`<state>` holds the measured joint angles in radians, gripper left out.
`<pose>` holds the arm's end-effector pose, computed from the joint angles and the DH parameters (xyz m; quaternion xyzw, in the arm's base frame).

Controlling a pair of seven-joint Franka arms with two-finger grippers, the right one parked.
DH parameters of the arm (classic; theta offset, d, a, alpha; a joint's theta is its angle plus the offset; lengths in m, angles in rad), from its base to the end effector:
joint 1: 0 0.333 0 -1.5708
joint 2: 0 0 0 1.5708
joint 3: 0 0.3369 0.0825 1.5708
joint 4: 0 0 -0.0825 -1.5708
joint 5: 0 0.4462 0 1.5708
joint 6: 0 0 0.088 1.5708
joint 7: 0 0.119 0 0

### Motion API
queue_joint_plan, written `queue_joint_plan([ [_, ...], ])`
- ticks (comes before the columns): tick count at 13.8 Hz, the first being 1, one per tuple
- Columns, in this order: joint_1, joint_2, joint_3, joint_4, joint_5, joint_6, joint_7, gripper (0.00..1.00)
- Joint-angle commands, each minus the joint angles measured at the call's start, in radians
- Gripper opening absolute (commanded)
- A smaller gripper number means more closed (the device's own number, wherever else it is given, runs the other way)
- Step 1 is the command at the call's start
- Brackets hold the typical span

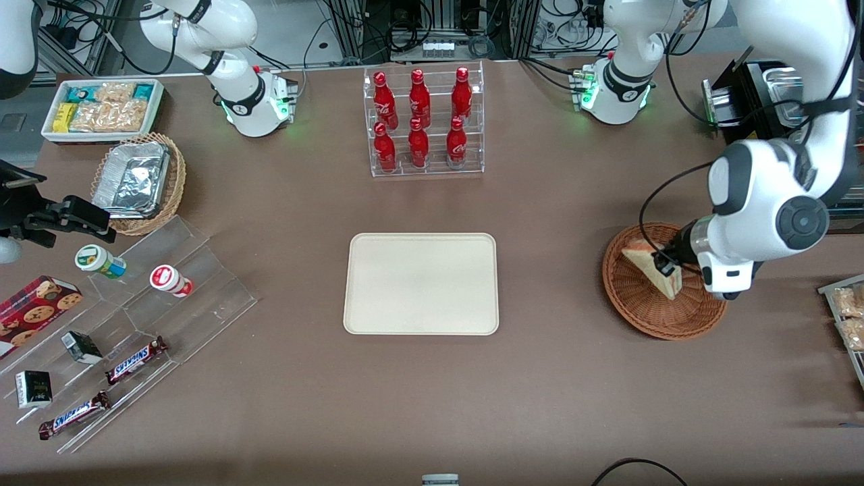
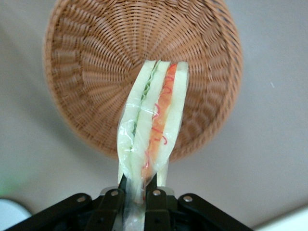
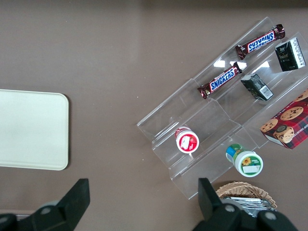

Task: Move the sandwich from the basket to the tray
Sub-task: 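Carry the sandwich over the cream tray with the left gripper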

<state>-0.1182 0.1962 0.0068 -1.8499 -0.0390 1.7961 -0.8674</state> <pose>0.6326 -0.0747 0.3795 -0.9195 -0.3724 0.1183 0.0430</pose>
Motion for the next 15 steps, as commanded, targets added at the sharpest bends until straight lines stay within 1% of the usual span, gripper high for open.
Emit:
queue_joint_plan([
  [1, -0.116, -0.003, 0.012, 0.132, 0.047, -0.112, -0.034, 0.1],
  [4, -0.269, 0.015, 0.012, 0.182, 0.064, -0.101, -0.082, 0.1],
  [6, -0.362, 0.058, 0.012, 0.222, 0.07, -0.084, -0.082, 0.1],
  [8, -0.435, 0.109, 0.012, 0.239, 0.074, -0.016, -0.082, 0.1],
  [11, -0.523, 0.175, 0.012, 0.242, 0.076, 0.097, -0.079, 0.1],
  [15, -0.57, 0.278, 0.012, 0.245, 0.074, 0.247, -0.081, 0.1],
])
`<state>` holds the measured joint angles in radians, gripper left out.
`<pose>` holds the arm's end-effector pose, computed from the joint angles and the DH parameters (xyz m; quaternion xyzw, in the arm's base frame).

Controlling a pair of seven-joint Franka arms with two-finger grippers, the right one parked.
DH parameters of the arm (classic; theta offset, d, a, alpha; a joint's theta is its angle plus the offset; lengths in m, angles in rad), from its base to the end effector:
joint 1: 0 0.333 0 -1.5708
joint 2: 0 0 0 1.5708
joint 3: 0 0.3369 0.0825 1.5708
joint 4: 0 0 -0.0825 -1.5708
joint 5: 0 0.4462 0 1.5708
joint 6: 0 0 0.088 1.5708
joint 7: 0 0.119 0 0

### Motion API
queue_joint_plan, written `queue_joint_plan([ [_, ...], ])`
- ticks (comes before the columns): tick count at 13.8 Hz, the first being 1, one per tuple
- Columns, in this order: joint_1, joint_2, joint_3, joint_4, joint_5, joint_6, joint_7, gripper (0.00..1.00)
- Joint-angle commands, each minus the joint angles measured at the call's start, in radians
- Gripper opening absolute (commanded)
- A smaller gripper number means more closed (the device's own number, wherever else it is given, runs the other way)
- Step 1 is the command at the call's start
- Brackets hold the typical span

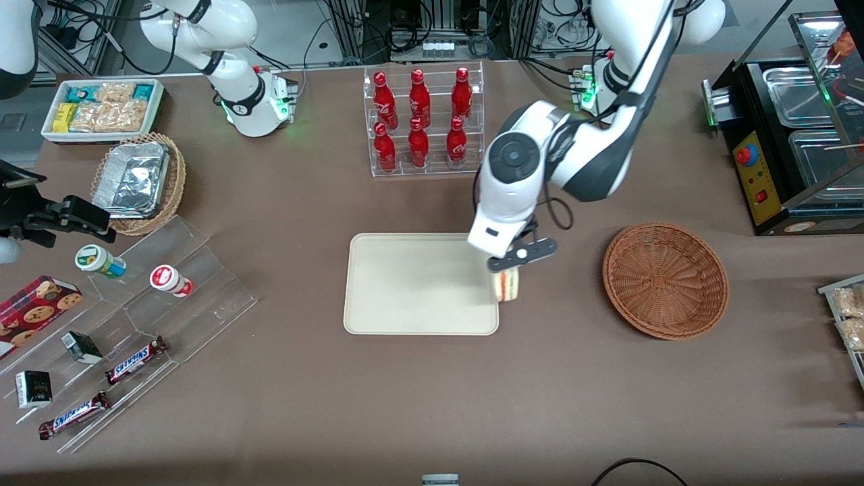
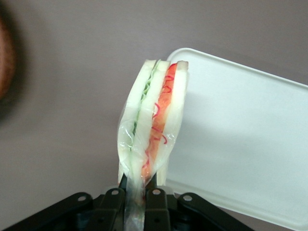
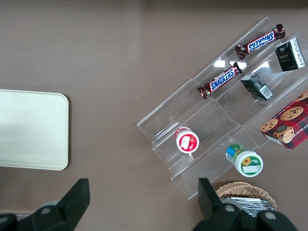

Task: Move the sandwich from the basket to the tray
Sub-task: 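Carry the sandwich over the cream tray with the left gripper, then lower the sandwich onto the tray and open the left gripper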

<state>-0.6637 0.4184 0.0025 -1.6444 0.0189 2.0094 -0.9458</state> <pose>0.5737 -0.4449 0.3457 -0.9901 -0.1375 0.0121 0.0254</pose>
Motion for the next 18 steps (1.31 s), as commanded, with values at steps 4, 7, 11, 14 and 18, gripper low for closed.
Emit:
queue_joint_plan([
  [4, -0.051, 0.127, 0.016, 0.04, 0.027, 0.143, 0.004, 0.13],
  [7, -0.073, 0.206, 0.016, 0.113, 0.036, 0.181, -0.007, 0.13],
  [11, -0.074, 0.259, 0.016, 0.136, 0.036, 0.202, -0.013, 0.13],
  [14, -0.088, 0.287, 0.017, 0.14, 0.039, 0.223, -0.016, 0.25],
  [18, -0.089, 0.292, 0.019, 0.14, 0.041, 0.223, -0.011, 0.94],
])
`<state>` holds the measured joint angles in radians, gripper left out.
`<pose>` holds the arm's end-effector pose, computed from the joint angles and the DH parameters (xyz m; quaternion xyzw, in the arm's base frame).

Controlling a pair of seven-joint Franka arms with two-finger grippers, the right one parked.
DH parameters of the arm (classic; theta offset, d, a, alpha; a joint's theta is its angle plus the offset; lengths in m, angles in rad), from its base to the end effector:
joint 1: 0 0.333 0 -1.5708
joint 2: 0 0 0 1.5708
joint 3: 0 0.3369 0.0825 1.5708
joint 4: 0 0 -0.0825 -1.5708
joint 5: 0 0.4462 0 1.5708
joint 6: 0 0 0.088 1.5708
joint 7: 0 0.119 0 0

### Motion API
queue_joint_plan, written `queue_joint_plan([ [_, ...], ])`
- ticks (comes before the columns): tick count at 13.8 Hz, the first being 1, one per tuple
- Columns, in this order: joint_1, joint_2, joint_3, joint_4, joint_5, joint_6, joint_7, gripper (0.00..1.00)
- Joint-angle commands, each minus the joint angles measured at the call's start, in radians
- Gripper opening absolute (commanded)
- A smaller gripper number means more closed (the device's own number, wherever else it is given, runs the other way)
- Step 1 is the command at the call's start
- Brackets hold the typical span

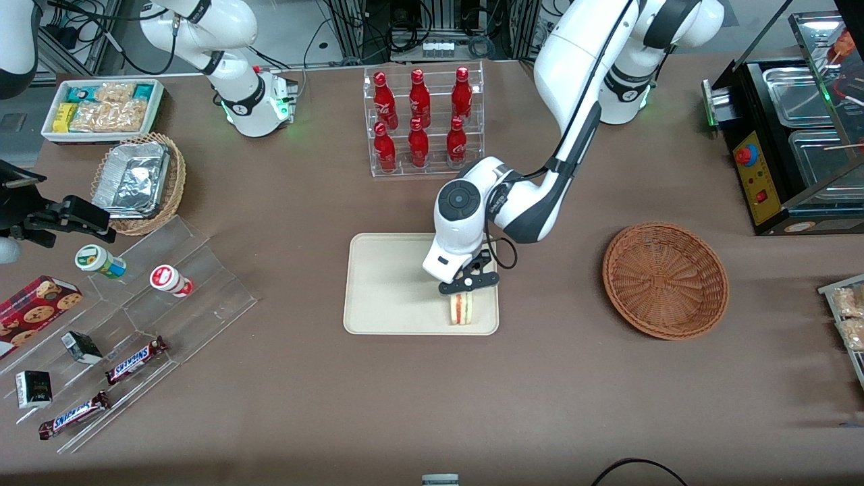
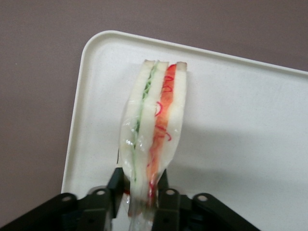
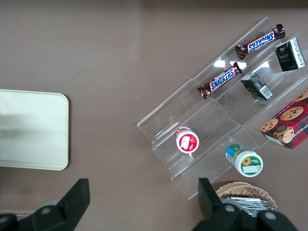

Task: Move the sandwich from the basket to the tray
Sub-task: 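Lower the sandwich onto the tray and open the left gripper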

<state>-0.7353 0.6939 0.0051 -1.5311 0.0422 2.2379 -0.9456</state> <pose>0.5764 -0.5146 0.2154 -0.9954 -0.0940 -0.0179 0.0074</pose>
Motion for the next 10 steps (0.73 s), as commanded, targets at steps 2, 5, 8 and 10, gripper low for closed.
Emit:
queue_joint_plan([
  [2, -0.018, 0.003, 0.018, 0.026, 0.019, -0.012, -0.01, 1.0],
  [5, -0.003, -0.052, 0.024, 0.026, 0.018, -0.073, -0.015, 1.0],
  [8, 0.014, -0.18, 0.071, 0.014, 0.016, -0.181, -0.062, 1.0],
  [10, 0.042, -0.252, 0.105, 0.009, 0.008, -0.233, -0.059, 1.0],
])
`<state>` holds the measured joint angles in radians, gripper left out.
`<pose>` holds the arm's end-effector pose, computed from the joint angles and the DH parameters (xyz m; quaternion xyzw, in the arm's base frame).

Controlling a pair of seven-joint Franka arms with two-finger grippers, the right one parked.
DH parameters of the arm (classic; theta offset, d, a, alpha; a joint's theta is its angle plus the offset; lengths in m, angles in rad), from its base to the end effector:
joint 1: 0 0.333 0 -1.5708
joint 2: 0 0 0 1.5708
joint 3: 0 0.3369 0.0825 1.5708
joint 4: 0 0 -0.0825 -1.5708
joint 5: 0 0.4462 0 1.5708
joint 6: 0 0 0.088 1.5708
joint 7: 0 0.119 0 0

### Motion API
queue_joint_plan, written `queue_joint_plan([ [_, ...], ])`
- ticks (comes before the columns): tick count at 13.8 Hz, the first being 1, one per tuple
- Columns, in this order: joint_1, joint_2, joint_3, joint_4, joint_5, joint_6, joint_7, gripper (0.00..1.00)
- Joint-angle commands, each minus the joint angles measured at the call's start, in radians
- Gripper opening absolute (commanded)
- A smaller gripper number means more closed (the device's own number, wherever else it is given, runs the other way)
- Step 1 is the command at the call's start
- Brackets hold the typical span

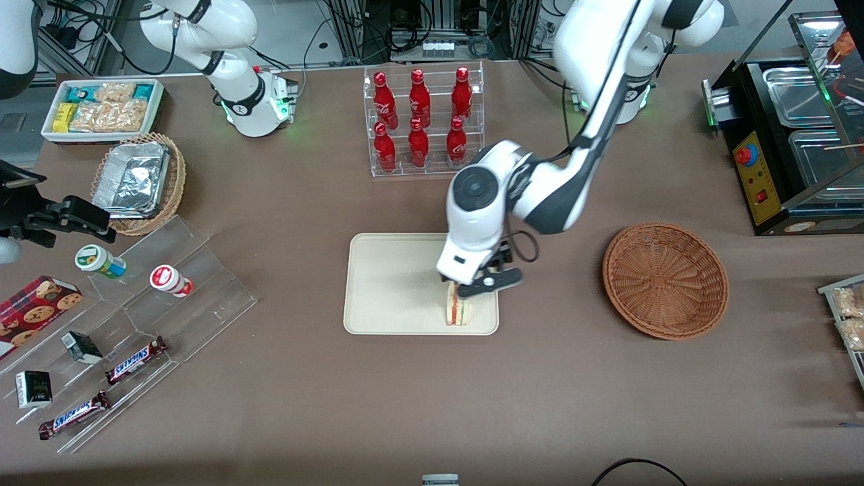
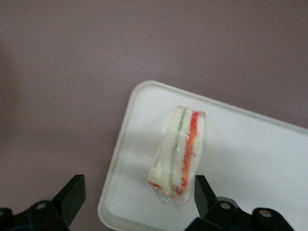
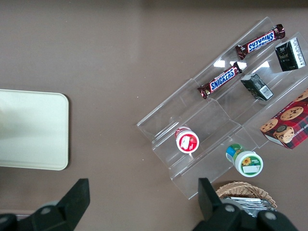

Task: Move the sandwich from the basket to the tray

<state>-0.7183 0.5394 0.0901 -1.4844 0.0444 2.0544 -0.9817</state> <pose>0.6208 -0.4602 0.3439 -0.9862 -0.1591 -0.0421 0.0180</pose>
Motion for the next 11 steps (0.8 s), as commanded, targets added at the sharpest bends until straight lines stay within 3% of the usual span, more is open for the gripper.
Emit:
queue_joint_plan([
  [1, 0.051, -0.128, 0.022, -0.037, 0.008, -0.065, -0.019, 1.0],
  [7, 0.216, -0.347, 0.022, -0.046, -0.032, -0.308, 0.174, 1.0],
  [11, 0.307, -0.531, 0.023, -0.183, -0.032, -0.372, 0.331, 1.0],
])
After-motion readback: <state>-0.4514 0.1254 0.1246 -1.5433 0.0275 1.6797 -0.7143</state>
